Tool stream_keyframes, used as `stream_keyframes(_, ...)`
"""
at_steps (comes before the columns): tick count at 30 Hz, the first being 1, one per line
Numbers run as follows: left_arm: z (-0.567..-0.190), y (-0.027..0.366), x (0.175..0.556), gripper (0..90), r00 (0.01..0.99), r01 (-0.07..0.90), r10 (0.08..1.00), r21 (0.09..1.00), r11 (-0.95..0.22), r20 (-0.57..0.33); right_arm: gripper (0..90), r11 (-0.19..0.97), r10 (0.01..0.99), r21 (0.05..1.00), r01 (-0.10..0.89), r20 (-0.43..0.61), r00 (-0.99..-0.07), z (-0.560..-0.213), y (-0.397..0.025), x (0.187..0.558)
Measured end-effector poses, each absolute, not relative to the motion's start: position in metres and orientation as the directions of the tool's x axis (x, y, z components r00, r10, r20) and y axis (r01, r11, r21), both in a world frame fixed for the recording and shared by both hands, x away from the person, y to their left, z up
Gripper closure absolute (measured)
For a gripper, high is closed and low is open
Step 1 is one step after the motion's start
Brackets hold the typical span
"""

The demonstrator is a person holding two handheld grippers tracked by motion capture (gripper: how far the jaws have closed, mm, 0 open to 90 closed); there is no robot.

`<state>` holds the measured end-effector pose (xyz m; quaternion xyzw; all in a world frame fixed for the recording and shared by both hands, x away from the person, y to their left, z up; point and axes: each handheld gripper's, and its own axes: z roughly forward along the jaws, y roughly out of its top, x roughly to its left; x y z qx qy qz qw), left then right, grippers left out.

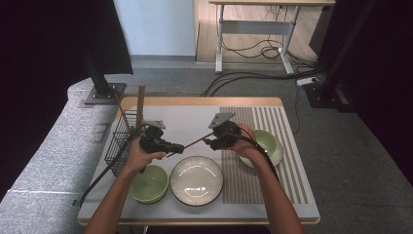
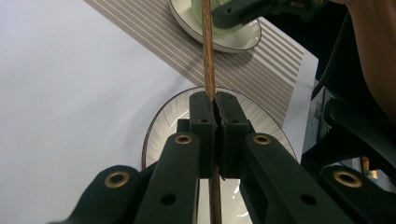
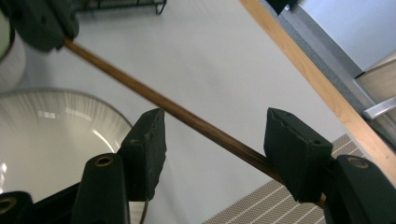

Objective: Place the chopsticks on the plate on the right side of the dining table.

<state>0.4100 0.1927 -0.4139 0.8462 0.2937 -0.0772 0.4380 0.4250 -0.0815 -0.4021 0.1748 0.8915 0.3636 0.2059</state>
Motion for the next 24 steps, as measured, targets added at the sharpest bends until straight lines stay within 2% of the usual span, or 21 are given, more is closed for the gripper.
stream_keyframes(2, -0.414, 0.192, 0.409, 86.7, 0.818, 0.563, 0.424, 0.694, -0.449, -0.390, 40.4, 0.719, 0.429, 0.683, 0.128, -0.291, -0.855, -0.405, -0.078, 0.424)
stream_keyframes(5, -0.413, 0.192, 0.409, 86.7, 0.820, 0.561, 0.420, 0.696, -0.449, -0.389, 52.4, 0.755, 0.392, 0.651, 0.083, -0.347, -0.852, -0.406, -0.074, 0.421)
stream_keyframes(14, -0.405, 0.200, 0.411, 85.7, 0.833, 0.533, 0.391, 0.754, -0.383, -0.390, 71.5, 0.813, 0.249, 0.579, -0.054, -0.431, -0.867, -0.400, -0.076, 0.411)
stream_keyframes(18, -0.402, 0.202, 0.413, 79.0, 0.819, 0.517, 0.459, 0.789, -0.332, -0.344, 78.7, 0.813, 0.213, 0.579, -0.064, -0.397, -0.893, -0.401, -0.079, 0.408)
stream_keyframes(20, -0.399, 0.203, 0.413, 69.8, 0.787, 0.512, 0.536, 0.809, -0.290, -0.305, 82.4, 0.804, 0.210, 0.593, -0.050, -0.360, -0.909, -0.402, -0.081, 0.407)
stream_keyframes(24, -0.396, 0.201, 0.411, 63.1, 0.771, 0.499, 0.570, 0.825, -0.264, -0.284, 84.6, 0.778, 0.201, 0.627, -0.041, -0.310, -0.929, -0.406, -0.085, 0.406)
